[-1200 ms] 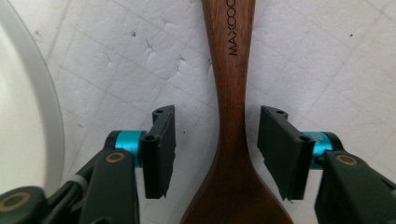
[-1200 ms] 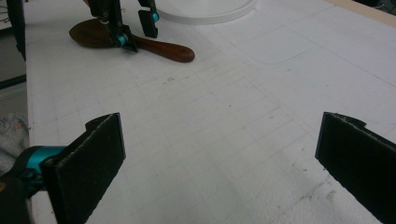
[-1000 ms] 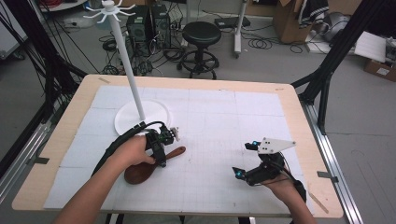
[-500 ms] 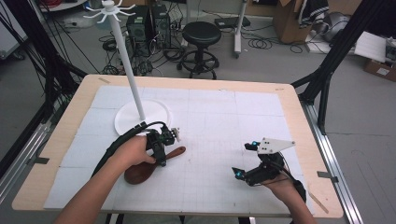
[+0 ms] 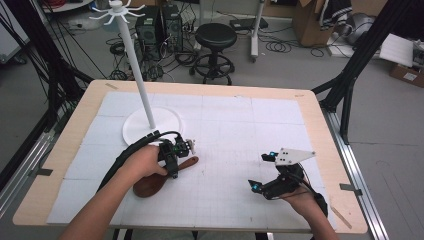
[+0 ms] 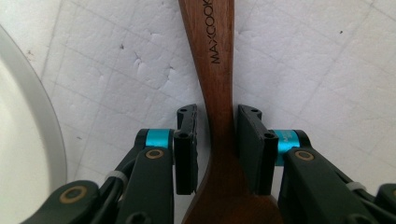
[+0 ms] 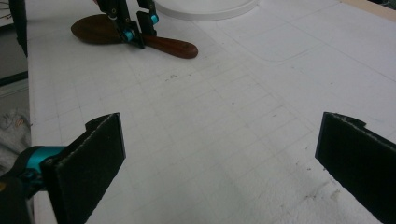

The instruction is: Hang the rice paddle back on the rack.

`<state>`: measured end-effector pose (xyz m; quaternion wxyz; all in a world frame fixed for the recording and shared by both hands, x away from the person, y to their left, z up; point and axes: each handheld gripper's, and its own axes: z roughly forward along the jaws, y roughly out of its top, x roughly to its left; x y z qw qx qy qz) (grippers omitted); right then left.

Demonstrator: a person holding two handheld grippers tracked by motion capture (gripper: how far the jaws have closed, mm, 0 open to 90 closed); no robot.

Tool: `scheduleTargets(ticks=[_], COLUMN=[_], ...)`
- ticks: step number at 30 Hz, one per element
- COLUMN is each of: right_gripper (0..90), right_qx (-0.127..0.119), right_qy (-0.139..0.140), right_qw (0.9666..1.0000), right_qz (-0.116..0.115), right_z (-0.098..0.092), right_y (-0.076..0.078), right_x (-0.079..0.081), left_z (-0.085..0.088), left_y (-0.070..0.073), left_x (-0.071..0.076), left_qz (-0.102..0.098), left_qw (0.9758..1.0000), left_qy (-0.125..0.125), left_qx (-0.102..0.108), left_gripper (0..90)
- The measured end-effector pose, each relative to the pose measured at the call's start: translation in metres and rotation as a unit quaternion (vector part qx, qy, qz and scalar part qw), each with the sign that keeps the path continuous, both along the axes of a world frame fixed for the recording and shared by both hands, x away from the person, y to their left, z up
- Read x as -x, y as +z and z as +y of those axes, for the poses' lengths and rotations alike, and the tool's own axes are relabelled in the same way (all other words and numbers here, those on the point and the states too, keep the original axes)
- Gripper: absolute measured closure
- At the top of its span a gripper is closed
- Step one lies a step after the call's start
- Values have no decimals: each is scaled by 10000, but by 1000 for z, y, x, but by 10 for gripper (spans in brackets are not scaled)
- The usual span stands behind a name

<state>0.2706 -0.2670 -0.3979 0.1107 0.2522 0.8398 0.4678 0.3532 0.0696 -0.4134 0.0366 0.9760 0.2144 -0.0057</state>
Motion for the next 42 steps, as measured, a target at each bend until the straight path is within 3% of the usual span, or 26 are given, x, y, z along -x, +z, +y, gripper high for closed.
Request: scheduleTargets(ticks=[5, 17, 25, 36, 42], right_gripper=[6, 6, 6, 6, 6], right_qx=[19, 37, 45, 18, 6], right_qy=[9, 27, 27, 19, 26], right_qw=[10000, 10000, 10000, 10000, 10000], right_qz=[22, 39, 49, 74, 79], right_z=[1, 1, 1, 0, -1], right_y=[0, -1, -1, -1, -2], right_x=[0, 0, 0, 0, -1], left_z=[-3, -2, -3, -1, 2], left_y=[0, 0, 1, 4, 12], left_x=[3, 2, 6, 13, 17], left_qz=[-57, -2, -152, -225, -345], left_qw=[9999, 9996, 9984, 9945, 9909], left_qy=[-118, -265, -539, -1010, -1230], left_qx=[-85, -8, -20, 167, 415], left_gripper=[734, 771, 776, 778, 778])
